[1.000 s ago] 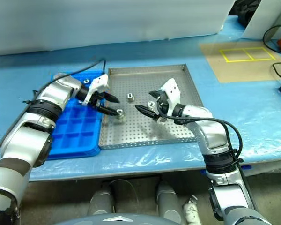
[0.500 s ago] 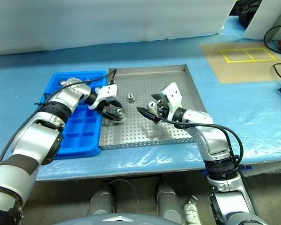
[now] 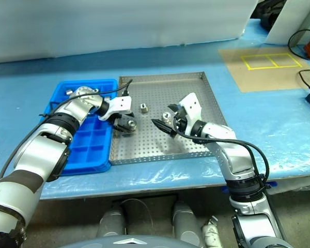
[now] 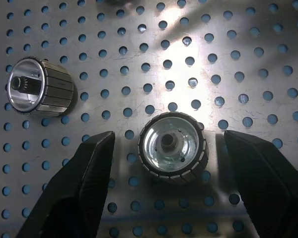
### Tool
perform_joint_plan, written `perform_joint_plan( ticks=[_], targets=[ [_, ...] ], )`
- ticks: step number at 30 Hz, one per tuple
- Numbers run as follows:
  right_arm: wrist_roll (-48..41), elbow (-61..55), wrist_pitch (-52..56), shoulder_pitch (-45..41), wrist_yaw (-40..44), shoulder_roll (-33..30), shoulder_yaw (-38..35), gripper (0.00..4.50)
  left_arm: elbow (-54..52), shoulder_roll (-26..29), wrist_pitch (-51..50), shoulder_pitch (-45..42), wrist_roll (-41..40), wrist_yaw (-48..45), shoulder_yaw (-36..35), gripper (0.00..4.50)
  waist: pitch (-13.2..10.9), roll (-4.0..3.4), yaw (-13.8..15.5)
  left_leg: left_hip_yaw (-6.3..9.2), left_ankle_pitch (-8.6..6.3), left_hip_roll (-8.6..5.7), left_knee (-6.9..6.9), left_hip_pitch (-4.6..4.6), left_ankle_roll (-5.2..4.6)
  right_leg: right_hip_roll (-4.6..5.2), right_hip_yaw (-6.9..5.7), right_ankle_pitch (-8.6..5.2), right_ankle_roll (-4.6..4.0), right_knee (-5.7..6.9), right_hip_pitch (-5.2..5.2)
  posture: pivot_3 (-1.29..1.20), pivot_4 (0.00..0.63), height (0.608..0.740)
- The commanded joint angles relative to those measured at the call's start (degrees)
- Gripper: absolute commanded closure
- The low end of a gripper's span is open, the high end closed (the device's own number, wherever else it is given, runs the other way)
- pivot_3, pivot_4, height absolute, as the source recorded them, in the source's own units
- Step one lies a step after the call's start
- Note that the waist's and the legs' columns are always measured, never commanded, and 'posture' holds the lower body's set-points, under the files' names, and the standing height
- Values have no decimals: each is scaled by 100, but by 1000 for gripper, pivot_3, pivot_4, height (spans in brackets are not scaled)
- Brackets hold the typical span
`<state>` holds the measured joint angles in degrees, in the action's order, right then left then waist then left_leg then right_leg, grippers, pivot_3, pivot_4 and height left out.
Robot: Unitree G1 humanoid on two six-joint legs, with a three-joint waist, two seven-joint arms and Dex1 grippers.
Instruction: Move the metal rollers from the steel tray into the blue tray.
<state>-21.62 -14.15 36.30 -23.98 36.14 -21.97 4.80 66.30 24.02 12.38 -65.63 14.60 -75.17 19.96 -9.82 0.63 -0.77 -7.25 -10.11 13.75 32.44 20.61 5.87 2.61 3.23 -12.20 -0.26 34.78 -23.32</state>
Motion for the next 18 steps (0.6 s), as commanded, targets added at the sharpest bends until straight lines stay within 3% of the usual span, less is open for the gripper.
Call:
perform_joint_plan(
  ticks=[1, 14, 18],
  targets=[
    [-66, -197, -61, -97, 6, -5, -63, 0, 46, -28, 100, 42, -16, 145, -94, 10, 0, 0, 0, 0, 0, 0, 0, 0, 0, 0, 0, 0, 0, 0, 0, -438, 150, 740],
    [-80, -519, 67, 104, 370, -379, 183, 0, -14, -28, 149, 326, 153, -106, 88, 10, 4, -6, -4, -3, 0, 0, -14, -20, 0, -1, 1, -1, -1, -9, 10, -449, 150, 740],
    [-82, -502, 66, 89, 298, -372, 134, 0, 26, -165, 95, 335, 154, 318, 22, 10, 4, -6, -6, -13, -1, -1, -15, -28, -1, 1, 9, -2, -1, -9, 11, -451, 150, 740]
  ],
)
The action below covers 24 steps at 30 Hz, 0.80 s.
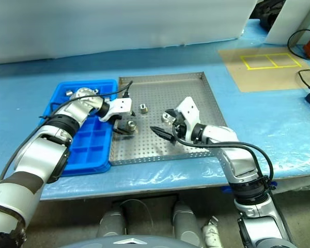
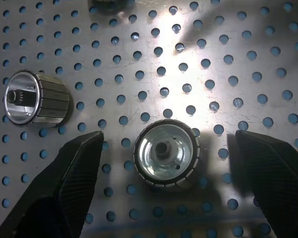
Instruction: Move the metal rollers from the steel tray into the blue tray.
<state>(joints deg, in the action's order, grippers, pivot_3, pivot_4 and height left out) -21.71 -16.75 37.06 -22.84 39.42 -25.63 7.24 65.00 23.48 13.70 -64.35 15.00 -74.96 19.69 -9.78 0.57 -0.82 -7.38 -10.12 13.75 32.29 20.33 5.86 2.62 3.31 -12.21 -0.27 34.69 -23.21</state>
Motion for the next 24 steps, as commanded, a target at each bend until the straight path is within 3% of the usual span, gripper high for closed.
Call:
perform_joint_plan(
  ticks=[1, 5, 11, 16, 24],
  targets=[
    [-64, -237, -16, -22, -49, 12, -89, 0, 173, -130, -7, 221, 107, 283, 44, 186, -1, 1, -5, -1, 0, 0, 0, -2, 0, 0, 2, 0, 0, 0, 1, -452, 150, 740],
    [-56, -274, -3, 12, -104, 51, -40, 0, 149, -102, -37, 297, 204, 12, 182, 1258, -2, 4, -26, -2, 0, 4, -5, -4, -1, -5, 5, 0, 0, -1, -1, -459, 150, 740],
    [-40, -272, -6, 53, -143, 33, -73, 0, 165, -62, -40, 343, 395, 121, 366, 1258, -2, 4, -28, -7, -1, 4, -9, -13, -1, -6, 10, 0, -1, -1, -1, -462, 150, 740],
    [-31, -260, -20, 49, -167, 42, -65, 0, 121, 62, -21, 340, 368, -186, 363, 2421, -2, 4, -37, -12, -1, 4, -9, -21, -1, -6, 19, 0, 0, 1, -1, -460, 150, 740],
    [-28, -221, -44, 35, -158, 63, -39, 0, -123, 522, 247, 249, 94, -907, 223, 2421, -4, 5, -258, -20, -5, 8, -21, -15, -8, -22, 49, 0, -1, -1, -16, -450, 150, 740]
  ],
)
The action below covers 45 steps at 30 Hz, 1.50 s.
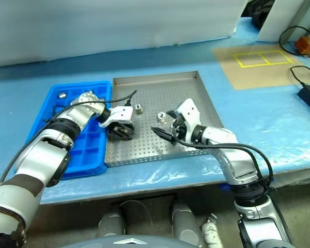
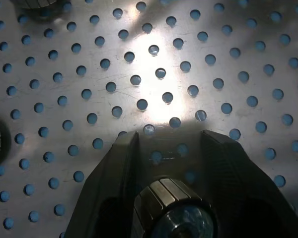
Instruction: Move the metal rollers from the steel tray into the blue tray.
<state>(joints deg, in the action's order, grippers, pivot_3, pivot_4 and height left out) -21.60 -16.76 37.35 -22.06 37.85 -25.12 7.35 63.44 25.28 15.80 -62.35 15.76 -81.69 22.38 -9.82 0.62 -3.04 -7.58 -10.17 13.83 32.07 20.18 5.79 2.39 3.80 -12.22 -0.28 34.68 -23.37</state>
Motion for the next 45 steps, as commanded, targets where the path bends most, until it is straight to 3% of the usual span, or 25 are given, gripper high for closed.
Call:
perform_joint_plan(
  ticks=[1, 7, 10, 13, 20, 23, 27, 45],
  targets=[
    [-34, -211, -81, -45, 2, 15, -45, 0, 18, 372, 41, 16, -35, -273, -97, 2421, 0, 0, -69, -1, 0, 3, -4, 0, 0, -8, 0, 0, -1, -2, -4, -445, 150, 740],
    [-5, -175, -116, -53, 14, 49, -2, 0, 11, 420, 207, -146, -439, -1, -545, 2421, -5, 4, -79, -25, -5, 2, -11, 1, -7, -12, 22, 0, -1, -5, -26, -435, 150, 740],
    [1, -172, -127, -48, 25, 74, 16, 0, 45, 411, 248, -157, -514, 278, -713, 1827, -6, 5, -44, -31, -8, -3, -10, 3, -14, -8, 27, 0, -1, -8, -28, -428, 150, 740],
    [9, -163, -136, -47, 34, 96, 47, 0, 19, 371, 354, -135, -492, 585, -789, 837, -8, 7, 0, -34, -11, -3, -10, 5, -18, -6, 28, 0, 0, -13, -29, -422, 150, 740],
    [11, -139, -151, -77, 50, 144, 118, 0, -408, 344, 96, -101, -1107, 333, -1297, 837, -15, 17, 125, -37, -12, -3, -11, 11, -20, -6, 31, 0, 0, -13, -37, -413, 150, 740],
    [19, -118, -168, -78, 59, 160, 146, 0, -732, 652, 95, 142, -1019, -236, -1089, 837, -15, 17, 119, -42, -12, -2, -11, 10, -20, -7, 36, 1, 1, -12, -42, -408, 150, 740],
    [38, -68, -191, -90, 65, 204, 170, 0, -803, 804, -52, 201, -779, -336, -858, 837, -16, 17, 125, -57, -12, -2, -19, 3, -20, -8, 46, 1, 1, -8, -50, -401, 150, 740],
    [97, -228, -144, 140, -134, 226, 63, 0, -274, 451, -114, 130, -35, -83, -160, 837, -15, 17, 168, -82, -12, -2, -19, -12, -19, -10, 70, 3, 4, 2, -53, -457, 150, 740]
  ],
)
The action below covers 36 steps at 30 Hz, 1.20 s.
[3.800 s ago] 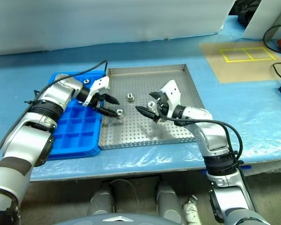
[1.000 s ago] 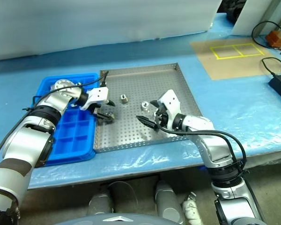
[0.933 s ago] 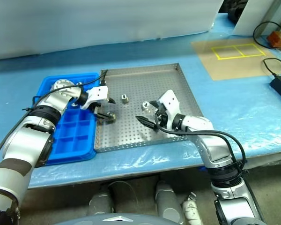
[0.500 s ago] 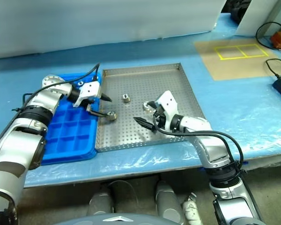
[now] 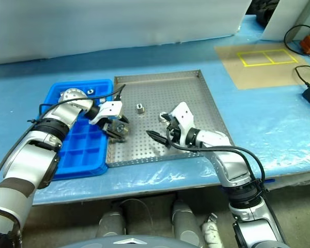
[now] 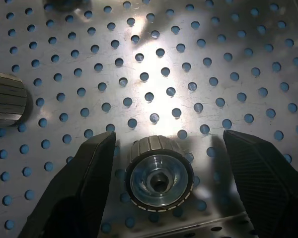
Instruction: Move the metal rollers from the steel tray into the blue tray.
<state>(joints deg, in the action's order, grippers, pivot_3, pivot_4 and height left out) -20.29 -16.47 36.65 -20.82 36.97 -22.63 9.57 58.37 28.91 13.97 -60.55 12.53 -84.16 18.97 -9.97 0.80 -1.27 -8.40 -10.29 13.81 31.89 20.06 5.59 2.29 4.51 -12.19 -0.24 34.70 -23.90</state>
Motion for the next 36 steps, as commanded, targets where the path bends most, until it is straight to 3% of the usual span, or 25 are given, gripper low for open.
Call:
perform_joint_plan(
  ticks=[1, 5, 8, 10, 14, 18, 29, 36],
  targets=[
    [-40, -265, -71, 22, -64, -23, -167, 0, 295, 97, 71, -77, 330, 204, 212, 837, 0, -1, -25, -2, 0, 0, 1, -3, 1, 0, 3, 0, 0, 2, 1, -462, 150, 740],
    [-53, -291, -59, 28, -116, -28, -178, 0, 436, 135, 305, -126, 445, 286, 308, 837, 1, -1, -93, -5, 2, -2, 8, -3, 4, 0, 14, 5, 8, 7, 8, -464, 150, 740],
    [-110, -324, -25, 43, -86, -37, -187, 0, 408, 191, 573, -50, 458, 100, 355, 1415, 1, -1, -117, -8, 2, -3, 12, -3, 4, 0, 18, 7, 9, 7, 9, -463, 150, 740],
    [-176, -387, 19, 54, 9, -73, -154, 0, 407, 159, 498, -40, 452, 162, 346, 2066, 1, -2, -116, -8, 2, -3, 12, -3, 3, 0, 18, 8, 9, 7, 9, -459, 150, 740],
    [-259, -443, 75, 50, 157, -141, -112, 0, 406, 178, 492, -34, 452, 156, 350, 2066, 1, -2, -115, -8, 0, -3, 12, -4, 0, 0, 17, 8, 9, 4, 9, -449, 150, 740],
    [-246, -392, 70, -6, 183, -159, -118, 0, 357, 241, 478, 4, 470, 199, 347, 2829, 2, -2, -111, -8, 0, -3, 11, -4, 0, 0, 17, 8, 9, 4, 9, -438, 150, 740],
    [-148, -219, -44, -96, 198, -73, -42, 0, -12, 251, 188, 34, -53, -230, 1, 2854, 1, -2, -112, -9, -1, -2, 13, -1, -2, 0, 16, 8, 9, 3, -2, -416, 150, 740],
    [-143, 15, -159, -313, 416, -24, 63, 0, -1100, 256, -1242, -62, -1105, -190, -903, 2854, -13, 19, -38, -8, -3, -2, 12, 24, -5, 1, 11, 8, 8, 0, -22, -358, 150, 740]
  ],
)
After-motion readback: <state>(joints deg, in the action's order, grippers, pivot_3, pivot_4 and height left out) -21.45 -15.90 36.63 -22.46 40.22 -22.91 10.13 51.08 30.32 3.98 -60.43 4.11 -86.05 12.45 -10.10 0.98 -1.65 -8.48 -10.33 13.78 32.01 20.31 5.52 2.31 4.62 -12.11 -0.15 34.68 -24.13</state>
